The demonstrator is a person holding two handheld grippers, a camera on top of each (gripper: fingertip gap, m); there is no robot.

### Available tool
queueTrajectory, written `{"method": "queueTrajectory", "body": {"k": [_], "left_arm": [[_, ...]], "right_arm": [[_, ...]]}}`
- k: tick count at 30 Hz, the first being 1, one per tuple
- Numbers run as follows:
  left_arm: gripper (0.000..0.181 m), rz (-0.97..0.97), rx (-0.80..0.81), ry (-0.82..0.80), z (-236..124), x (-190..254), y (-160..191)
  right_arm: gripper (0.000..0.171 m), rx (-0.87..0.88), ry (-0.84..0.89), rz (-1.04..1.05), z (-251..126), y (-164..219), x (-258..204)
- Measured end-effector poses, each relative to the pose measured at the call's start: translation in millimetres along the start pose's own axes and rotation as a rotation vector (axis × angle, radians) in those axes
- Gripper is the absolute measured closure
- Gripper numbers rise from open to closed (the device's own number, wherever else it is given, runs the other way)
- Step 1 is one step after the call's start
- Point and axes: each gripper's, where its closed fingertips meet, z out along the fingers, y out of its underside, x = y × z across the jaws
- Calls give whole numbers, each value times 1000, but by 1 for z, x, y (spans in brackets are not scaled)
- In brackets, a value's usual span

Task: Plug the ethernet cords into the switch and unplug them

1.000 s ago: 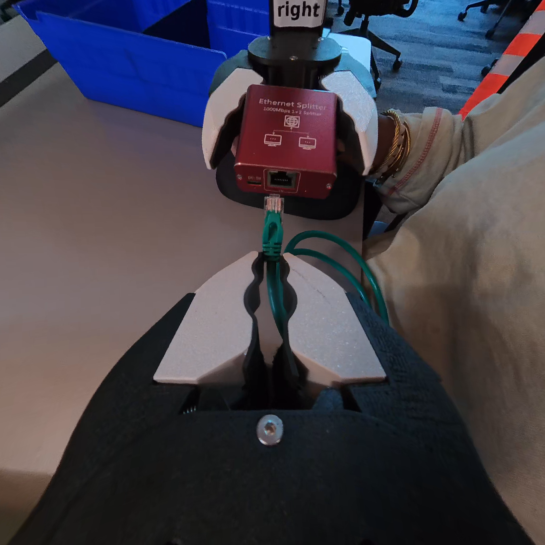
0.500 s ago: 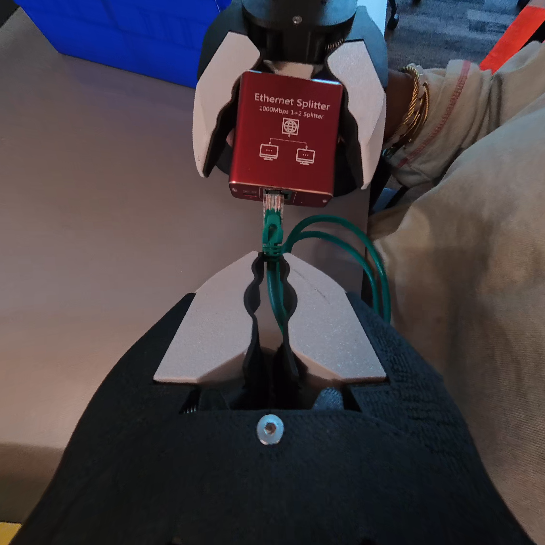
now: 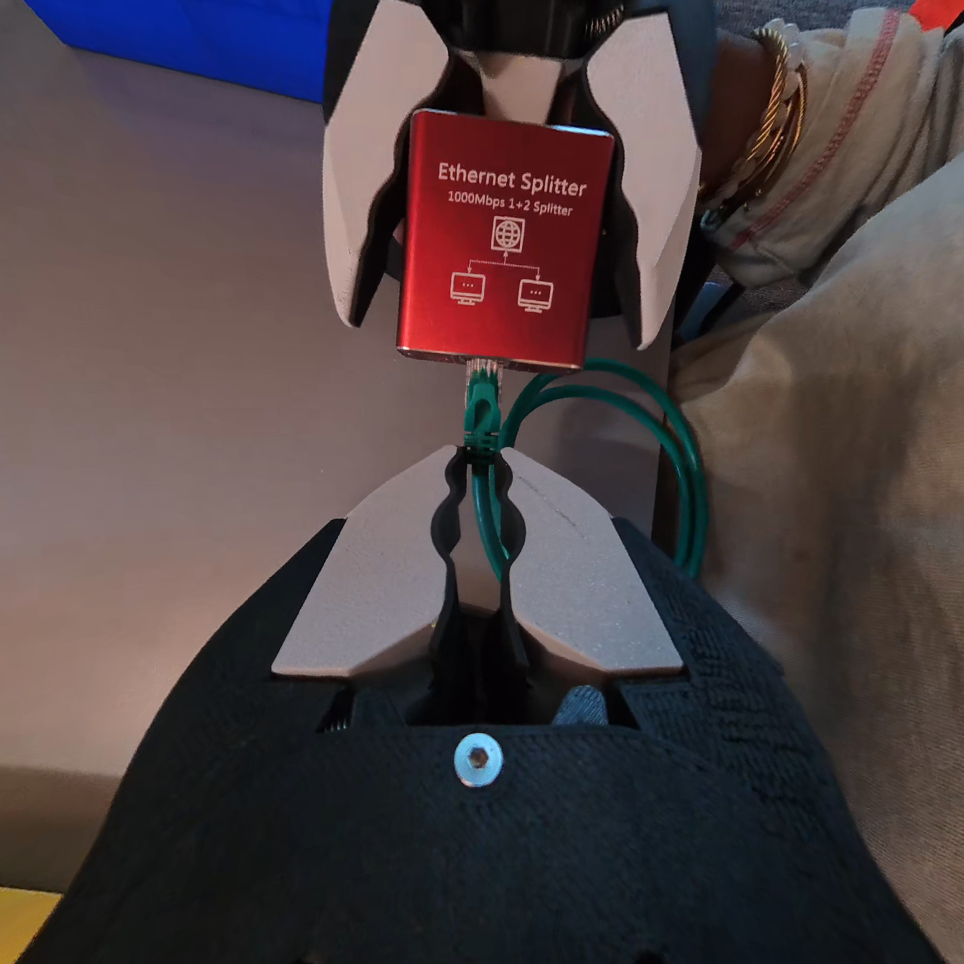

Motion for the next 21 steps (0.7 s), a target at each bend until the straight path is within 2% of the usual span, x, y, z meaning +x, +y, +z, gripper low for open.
{"method": "queueTrajectory", "body": {"k": [13, 19, 21], "left_arm": [[172, 52, -71, -29, 10, -6, 11], [171, 64, -99, -38, 13, -10, 14], [170, 8, 7, -55, 7, -17, 0]], "right_arm": [[84, -181, 28, 7, 8, 24, 3], [84, -161, 34, -14, 9, 19, 6], [84, -84, 78, -41, 4, 3, 14]]}}
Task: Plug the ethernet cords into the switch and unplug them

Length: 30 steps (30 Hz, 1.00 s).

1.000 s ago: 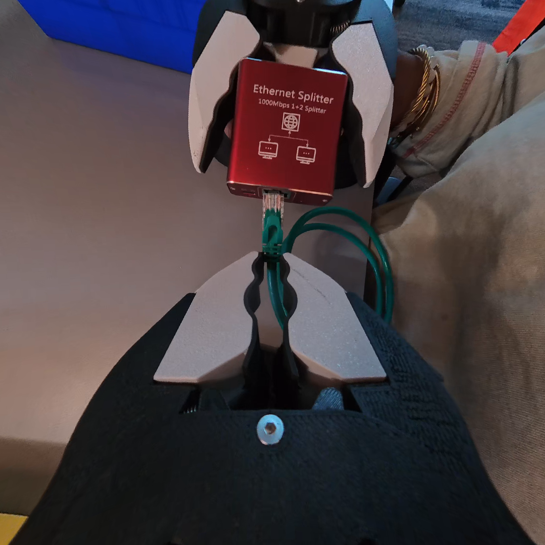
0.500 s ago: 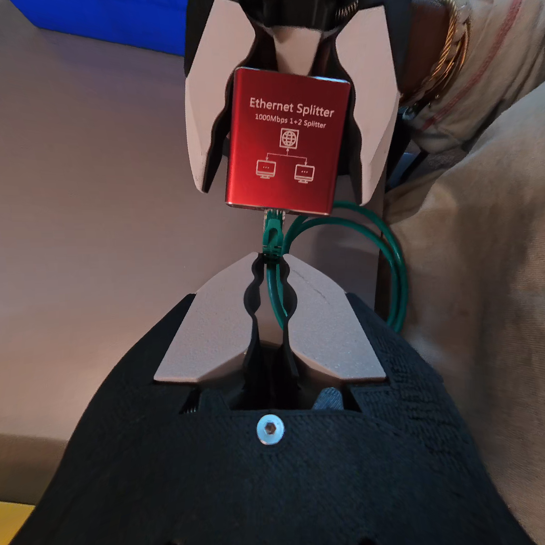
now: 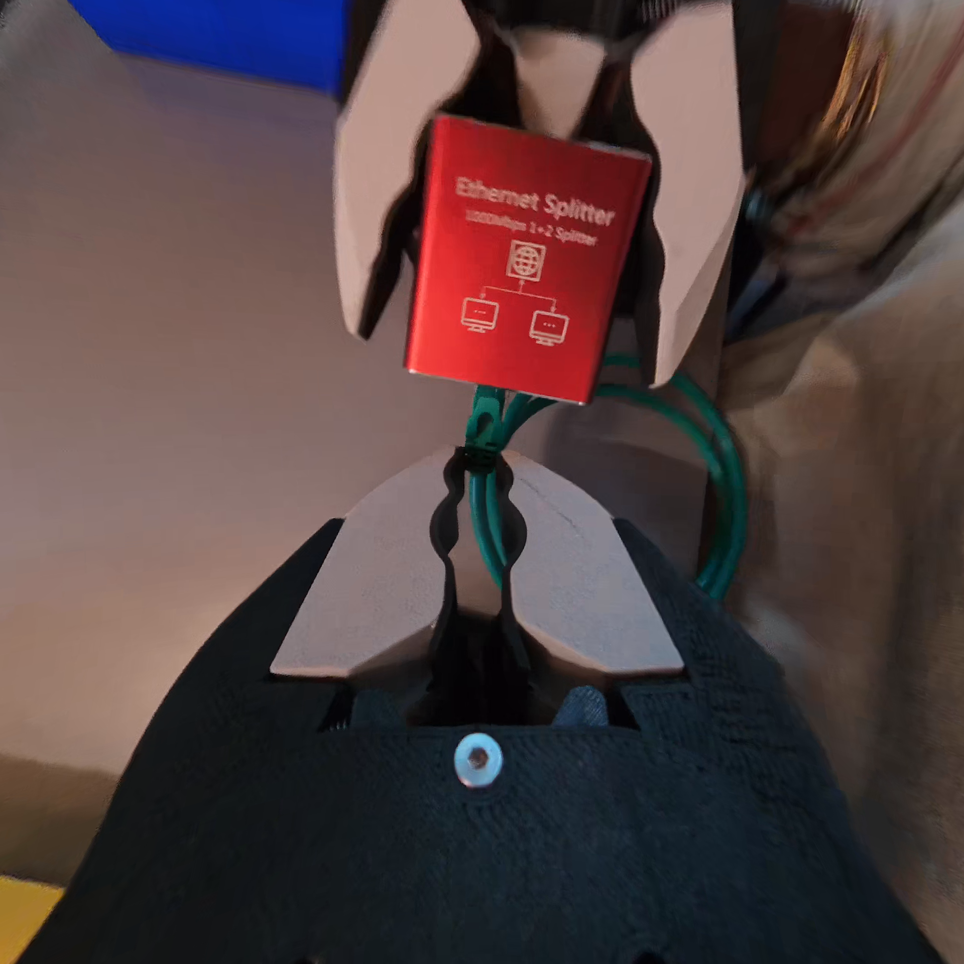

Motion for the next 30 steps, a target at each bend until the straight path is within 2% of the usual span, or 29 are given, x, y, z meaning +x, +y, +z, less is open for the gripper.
{"method": "queueTrajectory", "body": {"k": [4, 8, 11, 15, 18, 21, 23, 26, 28, 30], "left_arm": [[147, -204, 332, -121, -41, -37, -32], [146, -283, 617, -377, -96, -76, -40], [149, -293, 741, -504, -125, -82, -36], [153, -287, 768, -568, -136, -83, -23], [154, -260, 740, -395, -112, -67, -28], [152, -372, 589, -185, -53, -50, -22], [141, -609, 643, 44, -22, -39, -30], [133, -962, 781, 427, 0, -28, -49], [129, -1012, 816, 587, 2, -18, -61], [127, -1034, 808, 632, 7, -14, -67]], "right_arm": [[84, 105, 200, -62, -20, -29, 27], [85, 136, 506, -95, -38, -43, 68], [85, 78, 662, -68, -42, -30, 84], [84, -117, 732, 41, -42, 16, 85], [84, -150, 774, 112, -44, 31, 83], [84, -126, 822, 75, -43, 26, 84], [84, -121, 873, -46, -42, 15, 82], [85, -115, 956, -226, -42, -3, 77], [85, -96, 990, -306, -42, -12, 72], [85, -52, 997, -354, -40, -20, 66]]}}
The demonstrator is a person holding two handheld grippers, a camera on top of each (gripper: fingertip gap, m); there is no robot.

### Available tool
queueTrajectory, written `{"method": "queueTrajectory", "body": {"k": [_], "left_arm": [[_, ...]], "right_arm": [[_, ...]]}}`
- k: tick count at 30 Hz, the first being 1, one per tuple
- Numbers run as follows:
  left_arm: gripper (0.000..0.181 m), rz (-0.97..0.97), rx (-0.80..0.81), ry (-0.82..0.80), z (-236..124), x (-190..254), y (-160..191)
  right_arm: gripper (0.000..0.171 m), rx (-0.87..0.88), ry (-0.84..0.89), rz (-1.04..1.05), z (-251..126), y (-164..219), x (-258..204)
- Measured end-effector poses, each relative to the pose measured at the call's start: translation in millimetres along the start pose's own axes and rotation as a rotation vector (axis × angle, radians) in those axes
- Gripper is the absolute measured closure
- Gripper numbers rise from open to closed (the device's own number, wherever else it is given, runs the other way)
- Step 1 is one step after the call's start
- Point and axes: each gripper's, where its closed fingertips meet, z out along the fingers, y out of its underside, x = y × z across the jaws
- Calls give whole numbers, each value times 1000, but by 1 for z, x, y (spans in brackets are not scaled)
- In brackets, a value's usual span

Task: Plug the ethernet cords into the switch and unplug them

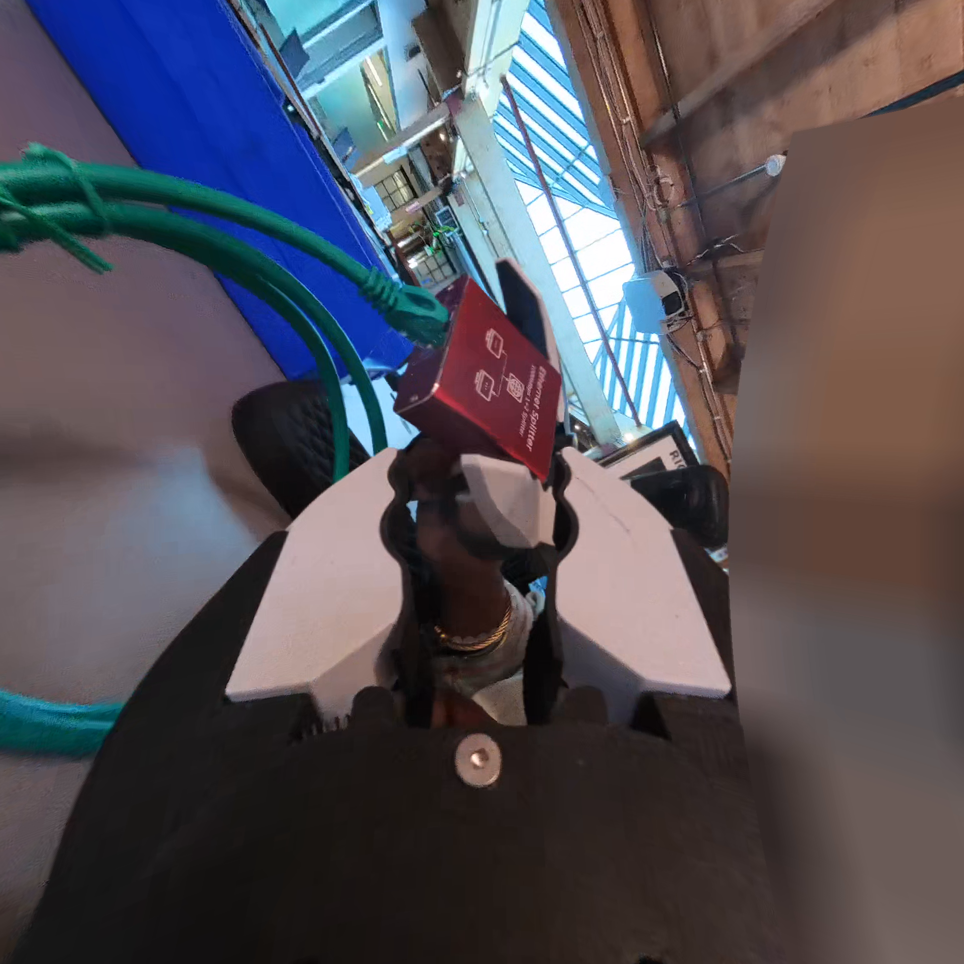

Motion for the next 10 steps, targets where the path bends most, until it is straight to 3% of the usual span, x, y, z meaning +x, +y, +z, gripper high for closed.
{"method": "queueTrajectory", "body": {"k": [3, 6, 10], "left_arm": [[126, -52, -12, 104, 9, 13, 2], [143, -39, 3, 137, 9, 14, -1], [149, -42, 0, 150, 9, 16, 1]], "right_arm": [[85, 58, 17, -35, -2, -11, -4], [85, 90, 39, -65, -5, -18, -2], [85, 114, 58, -109, -9, -23, -4]]}}
